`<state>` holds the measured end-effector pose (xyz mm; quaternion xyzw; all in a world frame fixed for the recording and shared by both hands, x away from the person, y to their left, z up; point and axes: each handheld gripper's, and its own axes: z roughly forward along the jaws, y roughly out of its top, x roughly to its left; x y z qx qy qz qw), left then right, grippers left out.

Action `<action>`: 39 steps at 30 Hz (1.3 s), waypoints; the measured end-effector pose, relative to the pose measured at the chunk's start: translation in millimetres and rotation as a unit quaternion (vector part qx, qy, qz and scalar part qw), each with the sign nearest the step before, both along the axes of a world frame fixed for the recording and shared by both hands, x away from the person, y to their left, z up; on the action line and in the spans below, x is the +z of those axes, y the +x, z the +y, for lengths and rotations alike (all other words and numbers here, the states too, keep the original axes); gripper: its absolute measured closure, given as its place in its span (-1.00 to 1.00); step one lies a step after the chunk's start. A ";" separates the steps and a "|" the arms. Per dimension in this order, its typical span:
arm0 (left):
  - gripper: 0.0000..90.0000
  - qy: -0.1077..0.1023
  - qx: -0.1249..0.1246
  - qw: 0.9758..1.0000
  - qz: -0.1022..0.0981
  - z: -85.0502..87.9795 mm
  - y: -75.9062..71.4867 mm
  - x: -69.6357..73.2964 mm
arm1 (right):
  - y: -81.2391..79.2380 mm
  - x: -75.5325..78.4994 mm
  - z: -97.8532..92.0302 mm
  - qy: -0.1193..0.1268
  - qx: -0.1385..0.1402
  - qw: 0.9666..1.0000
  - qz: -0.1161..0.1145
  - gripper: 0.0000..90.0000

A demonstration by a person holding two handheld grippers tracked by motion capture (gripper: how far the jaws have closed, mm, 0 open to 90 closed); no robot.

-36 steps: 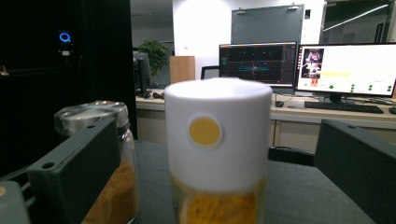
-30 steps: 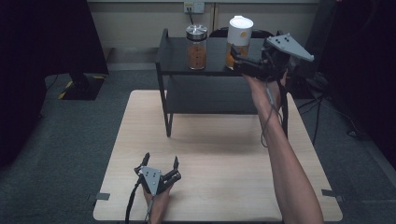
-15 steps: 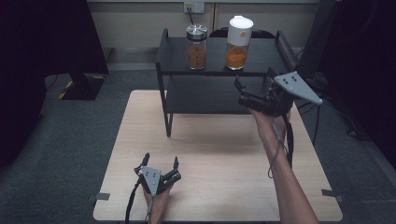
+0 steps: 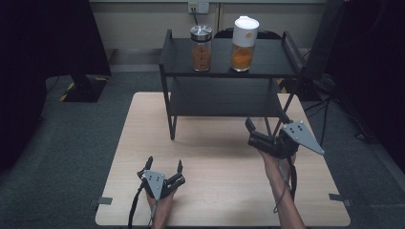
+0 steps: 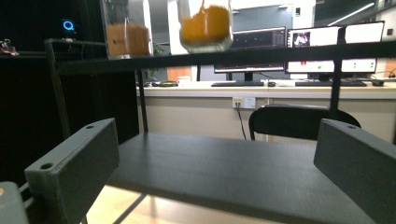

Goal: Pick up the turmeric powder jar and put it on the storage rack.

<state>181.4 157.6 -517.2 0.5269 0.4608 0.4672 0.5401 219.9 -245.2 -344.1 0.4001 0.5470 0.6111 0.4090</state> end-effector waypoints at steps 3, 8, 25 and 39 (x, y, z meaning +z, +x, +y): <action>-1.00 0.000 0.000 1.000 0.000 -0.1 -0.6 0.0 | -7.6 -16.7 -2.1 0.004 -0.008 1.000 -0.001 -1.00; -1.00 0.000 0.001 1.000 0.000 -0.4 -1.1 0.1 | -16.8 -43.0 -2.9 0.006 -0.020 1.000 -0.001 -1.00; -1.00 0.000 -0.004 1.000 0.000 0.3 -4.6 0.2 | -36.7 -121.6 -2.2 -0.027 -0.058 0.998 0.017 -1.00; -1.00 0.001 -0.001 1.000 0.001 -1.5 -7.9 0.4 | -39.7 -151.9 -6.3 -0.030 -0.071 0.997 0.027 -1.00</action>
